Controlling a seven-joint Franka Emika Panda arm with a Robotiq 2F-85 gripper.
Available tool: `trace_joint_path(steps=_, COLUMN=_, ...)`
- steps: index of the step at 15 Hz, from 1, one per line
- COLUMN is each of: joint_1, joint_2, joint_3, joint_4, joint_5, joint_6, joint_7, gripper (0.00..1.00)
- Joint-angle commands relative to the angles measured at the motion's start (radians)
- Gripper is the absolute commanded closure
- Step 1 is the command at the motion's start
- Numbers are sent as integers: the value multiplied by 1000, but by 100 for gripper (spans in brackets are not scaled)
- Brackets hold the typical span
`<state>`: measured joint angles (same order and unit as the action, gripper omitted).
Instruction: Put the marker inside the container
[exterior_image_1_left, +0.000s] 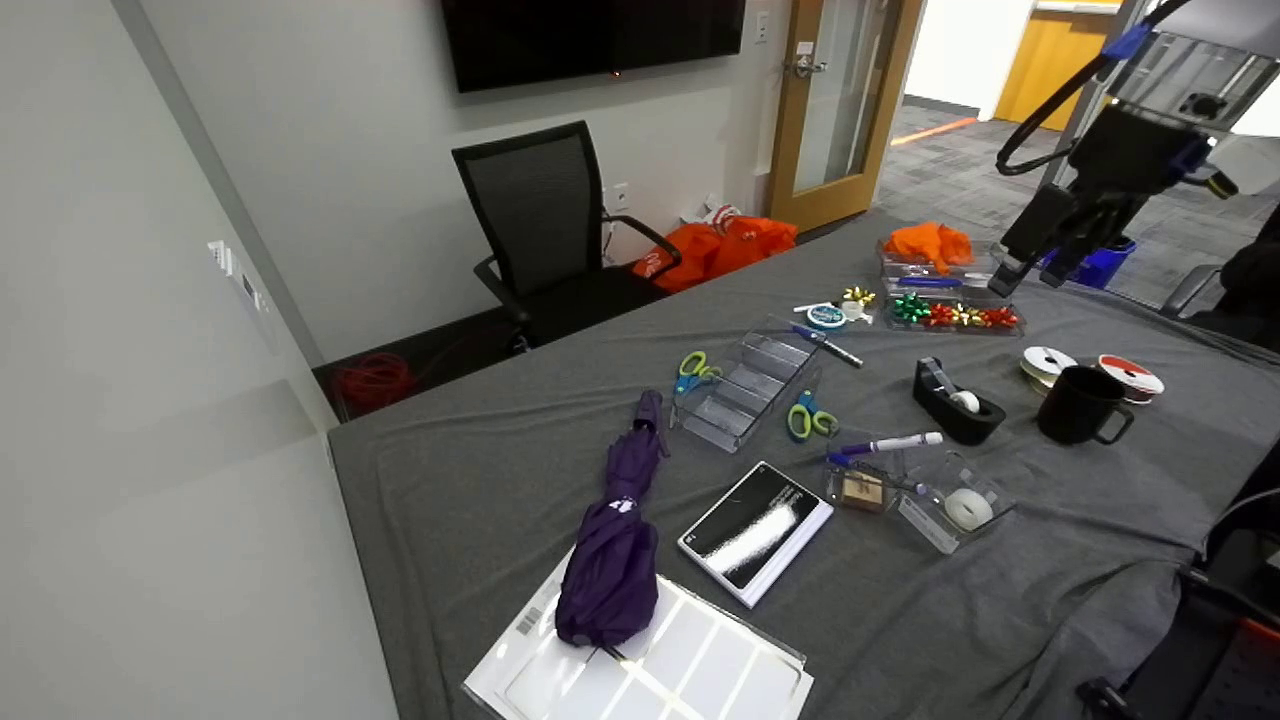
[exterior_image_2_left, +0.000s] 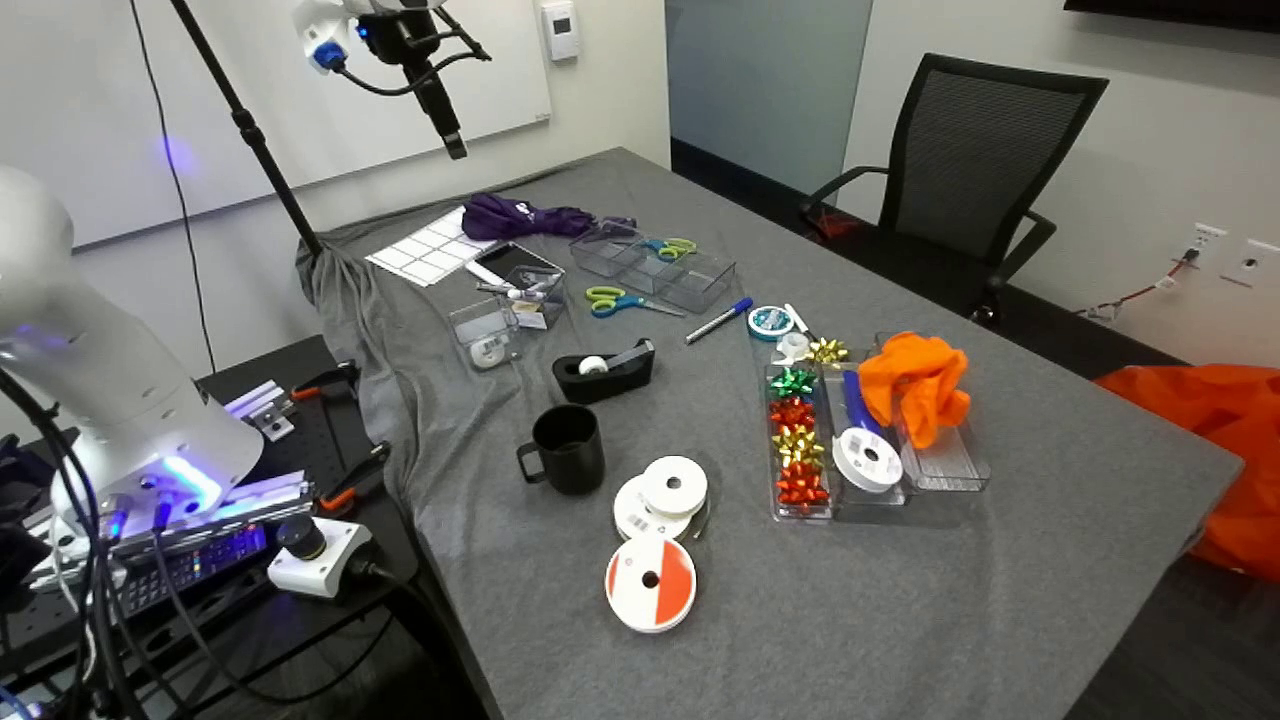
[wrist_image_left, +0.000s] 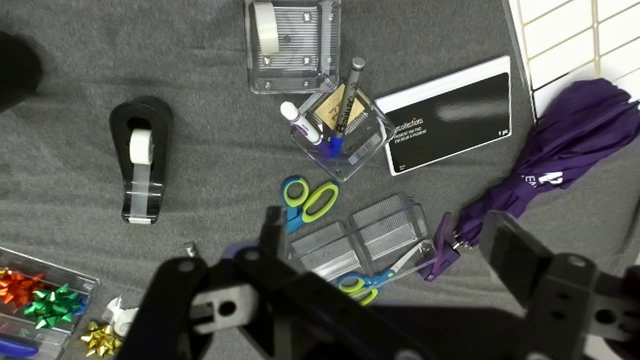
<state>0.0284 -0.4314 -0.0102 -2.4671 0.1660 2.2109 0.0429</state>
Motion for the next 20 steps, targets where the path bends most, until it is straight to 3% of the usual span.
trace_joint_path(steps=1, joint_1=-4, joint_2=27, joint_3=-14, joint_4=26, joint_5=-1, joint_6=18, joint_7=-44, gripper=0)
trace_joint_path(steps=5, joint_1=-3, joint_2=108, joint_3=-91, joint_4=119, joint_5=17, joint_6=91, joint_7=-200, gripper=0)
trace_joint_path(steps=9, joint_1=7, joint_2=219, joint_3=-179, joint_4=257, joint_5=19, joint_6=73, joint_7=-484, gripper=0)
trace_joint_path(steps=14, joint_1=-20, joint_2=366, joint_3=-203, joint_4=375, joint_5=2, joint_6=214, joint_7=-778, gripper=0)
trace_joint_path(steps=15, joint_1=-31, joint_2=296, joint_3=-182, joint_4=319, joint_5=5, joint_6=165, joint_7=-690, gripper=0)
trace_joint_path(steps=20, joint_1=-43, joint_2=361, joint_3=-174, joint_4=365, joint_5=3, joint_6=205, joint_7=-749, gripper=0)
